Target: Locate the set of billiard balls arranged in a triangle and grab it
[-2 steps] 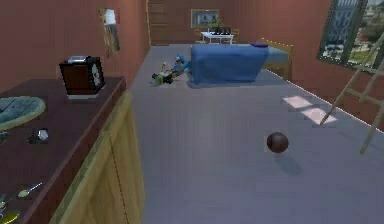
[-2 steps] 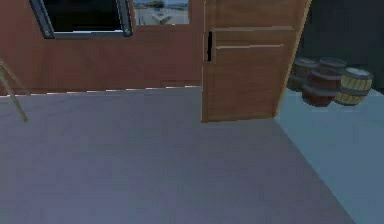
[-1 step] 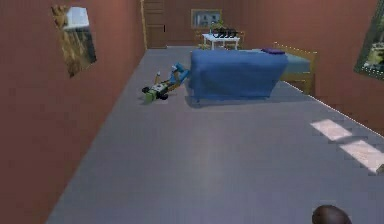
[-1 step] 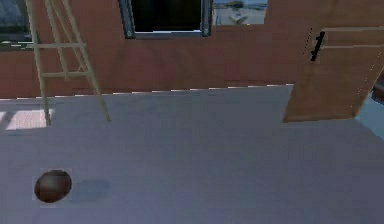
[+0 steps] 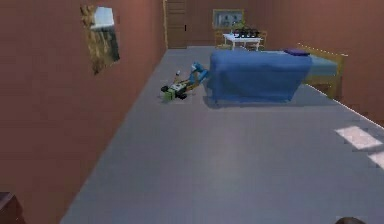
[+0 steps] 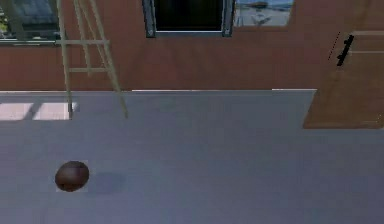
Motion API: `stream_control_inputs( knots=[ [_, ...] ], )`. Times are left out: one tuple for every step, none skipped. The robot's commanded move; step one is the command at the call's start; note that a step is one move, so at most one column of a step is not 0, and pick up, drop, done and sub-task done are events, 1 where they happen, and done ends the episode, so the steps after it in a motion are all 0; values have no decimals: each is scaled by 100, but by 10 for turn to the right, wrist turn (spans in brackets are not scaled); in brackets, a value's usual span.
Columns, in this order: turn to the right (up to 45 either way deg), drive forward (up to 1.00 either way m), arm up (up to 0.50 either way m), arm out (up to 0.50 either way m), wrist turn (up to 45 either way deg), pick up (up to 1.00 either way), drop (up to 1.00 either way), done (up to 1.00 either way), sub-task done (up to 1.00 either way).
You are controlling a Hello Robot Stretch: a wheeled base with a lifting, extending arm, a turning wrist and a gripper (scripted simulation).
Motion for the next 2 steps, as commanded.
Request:
stream_control_inputs(
  knots=[
    [0,30,0,0,0,0,0,0,0],
    [360,0,0,0,0,0,0,0,0]
  ],
)
